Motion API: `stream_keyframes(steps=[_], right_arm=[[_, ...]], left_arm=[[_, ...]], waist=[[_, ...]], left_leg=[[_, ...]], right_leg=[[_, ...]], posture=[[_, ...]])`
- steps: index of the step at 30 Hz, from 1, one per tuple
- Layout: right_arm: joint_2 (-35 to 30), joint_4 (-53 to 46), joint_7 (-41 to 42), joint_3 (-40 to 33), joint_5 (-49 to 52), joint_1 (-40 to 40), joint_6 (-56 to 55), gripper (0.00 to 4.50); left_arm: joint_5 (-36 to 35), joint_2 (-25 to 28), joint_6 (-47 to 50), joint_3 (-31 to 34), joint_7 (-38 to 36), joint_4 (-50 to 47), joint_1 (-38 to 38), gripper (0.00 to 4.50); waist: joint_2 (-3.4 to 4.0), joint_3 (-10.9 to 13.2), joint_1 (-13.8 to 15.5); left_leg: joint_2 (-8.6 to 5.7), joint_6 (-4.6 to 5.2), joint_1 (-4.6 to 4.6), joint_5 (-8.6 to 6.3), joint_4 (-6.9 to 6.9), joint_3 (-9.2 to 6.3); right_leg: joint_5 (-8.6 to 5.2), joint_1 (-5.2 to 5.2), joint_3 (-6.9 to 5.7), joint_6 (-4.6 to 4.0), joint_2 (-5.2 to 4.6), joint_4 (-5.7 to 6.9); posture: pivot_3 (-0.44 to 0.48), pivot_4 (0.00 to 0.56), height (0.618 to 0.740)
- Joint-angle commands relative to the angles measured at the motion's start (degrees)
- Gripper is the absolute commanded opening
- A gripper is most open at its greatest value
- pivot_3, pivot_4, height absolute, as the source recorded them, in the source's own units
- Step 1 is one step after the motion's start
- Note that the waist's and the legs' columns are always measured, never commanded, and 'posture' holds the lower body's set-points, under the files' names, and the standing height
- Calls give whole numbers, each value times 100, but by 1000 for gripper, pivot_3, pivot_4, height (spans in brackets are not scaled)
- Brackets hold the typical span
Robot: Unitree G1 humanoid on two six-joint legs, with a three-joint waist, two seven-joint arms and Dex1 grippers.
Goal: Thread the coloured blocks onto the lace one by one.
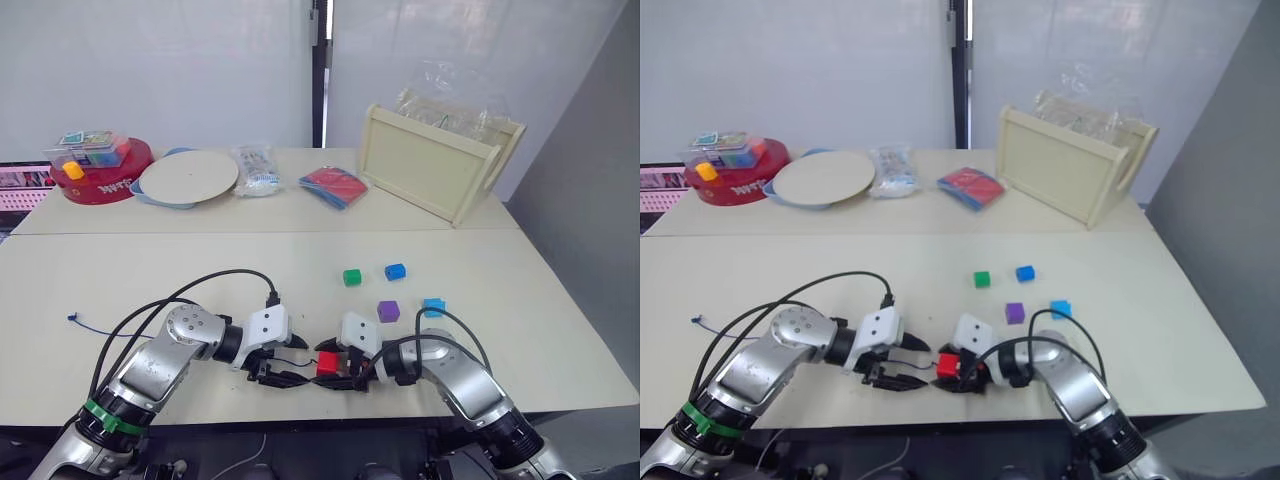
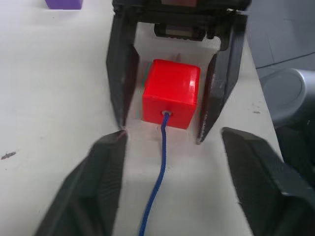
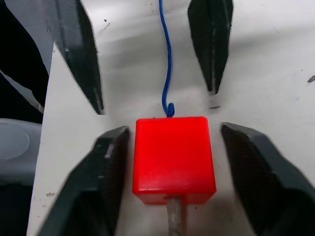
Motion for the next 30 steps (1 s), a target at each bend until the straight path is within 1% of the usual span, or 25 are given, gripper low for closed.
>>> stream_keyframes(steps=[1, 6, 8, 10, 12, 18, 21, 23, 24, 28, 29, 30], right_arm=[[-182, -496, 63, -294, 288, -22, 137, 4479], [-628, -910, 172, -661, 628, 204, 222, 4479], [-1019, -1138, 286, -935, 745, 528, 189, 4479], [-1289, -1294, 319, -1051, 790, 766, 148, 4479], [-1389, -1366, 270, -1079, 822, 888, 129, 4479], [-1409, -1357, 3, -1011, 658, 1044, 54, 4479], [-1404, -1406, -96, -941, 605, 1066, 65, 4500], [-1422, -1433, -133, -908, 586, 1084, 70, 4500], [-1429, -1437, -148, -895, 571, 1093, 66, 4500], [-1457, -1376, -197, -771, 408, 1110, -13, 4500], [-1461, -1369, -191, -753, 387, 1121, -30, 4500], [-1453, -1364, -193, -742, 380, 1132, -44, 4500]], left_arm=[[-103, 65, 29, 63, -50, -262, -98, 4500], [60, -37, -74, -123, 21, -163, -166, 4500], [81, -177, -99, -202, 63, -65, -265, 4500], [172, -350, -197, -345, 99, 78, -377, 4500], [242, -505, -261, -464, 102, 186, -443, 4500], [457, -893, -510, -806, 131, 578, -534, 4500], [450, -988, -624, -833, 68, 717, -569, 3666], [456, -1003, -666, -835, 30, 749, -574, 2950], [465, -1013, -678, -835, 32, 761, -575, 2677], [510, -1029, -729, -867, 30, 778, -573, 1326], [515, -1029, -731, -869, 29, 775, -569, 1209], [528, -1028, -733, -872, 33, 778, -567, 1210]], waist=[[0, 0, 28], [-1, 1, 78], [-1, 1, 116], [-1, 1, 163], [-2, 2, 163], [-3, 2, 138], [-2, 2, 160], [-2, 2, 162], [-2, 2, 163], [-2, 2, 165], [-2, 2, 166], [-2, 2, 167]], left_leg=[[-2, 0, -14, 0, 2, 0], [-6, 0, -42, 0, 5, 0], [-11, 0, -45, 0, 6, 0], [-16, 0, -46, 0, 8, 1], [-17, 0, -46, 0, 9, 1], [-15, 1, -44, 1, 10, 1], [-17, 1, -46, 1, 14, 1], [-17, 1, -46, 1, 14, 1], [-17, 1, -46, 1, 14, 1], [-17, 1, -46, 1, 15, 1], [-17, 1, -46, 1, 15, 1], [-17, 1, -46, 1, 15, 1]], right_leg=[[0, -13, 0, 0, -2, 0], [0, -38, -1, 0, -6, 0], [0, -37, -1, 0, -10, -2], [0, -37, -1, 1, -15, -4], [0, -37, -1, 1, -16, -5], [0, -37, 1, 1, -13, -2], [0, -37, 1, 1, -14, -1], [0, -37, 0, 1, -14, -1], [0, -37, 1, 1, -14, -1], [0, -37, 0, 1, -14, -1], [0, -37, 0, 1, -14, -1], [0, -37, 0, 1, -14, -1]], posture=[[0, 150, 740], [0, 150, 740], [0, 150, 740], [0, 150, 740], [0, 150, 740], [0, 150, 740], [0, 150, 740], [0, 150, 740], [0, 150, 740], [0, 150, 740], [0, 150, 740], [0, 150, 740]])
